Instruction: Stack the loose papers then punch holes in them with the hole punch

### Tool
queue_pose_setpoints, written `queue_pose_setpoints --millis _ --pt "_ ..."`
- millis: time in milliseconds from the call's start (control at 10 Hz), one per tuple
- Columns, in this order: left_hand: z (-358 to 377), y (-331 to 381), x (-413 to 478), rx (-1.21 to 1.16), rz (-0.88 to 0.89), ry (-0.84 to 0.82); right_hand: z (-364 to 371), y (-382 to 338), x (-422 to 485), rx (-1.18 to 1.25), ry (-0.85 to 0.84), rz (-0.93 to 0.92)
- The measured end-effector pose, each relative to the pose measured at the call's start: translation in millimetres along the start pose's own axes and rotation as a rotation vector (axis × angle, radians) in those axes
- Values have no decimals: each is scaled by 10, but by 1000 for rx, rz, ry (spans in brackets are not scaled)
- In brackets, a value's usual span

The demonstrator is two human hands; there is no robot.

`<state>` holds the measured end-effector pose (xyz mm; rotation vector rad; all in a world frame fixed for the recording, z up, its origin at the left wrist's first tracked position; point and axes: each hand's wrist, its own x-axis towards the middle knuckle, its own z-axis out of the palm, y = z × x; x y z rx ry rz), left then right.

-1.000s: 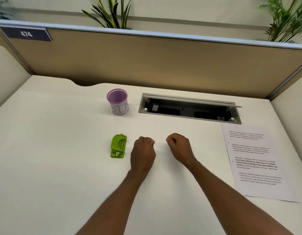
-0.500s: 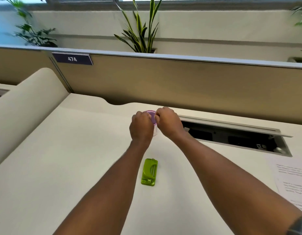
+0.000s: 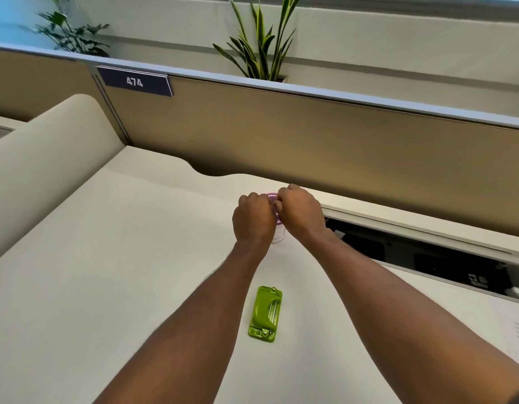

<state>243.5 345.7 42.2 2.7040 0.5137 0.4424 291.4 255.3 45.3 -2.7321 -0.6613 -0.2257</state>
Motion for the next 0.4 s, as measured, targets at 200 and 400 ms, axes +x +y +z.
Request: queue_pose_setpoints --millis 200,400 --pt "15 -57 -32 -4 13 -10 19 6 -17 -92 15 -26" --pt "4 -80 -22 56 147 -9 -45 -39 -74 -101 -8 -44"
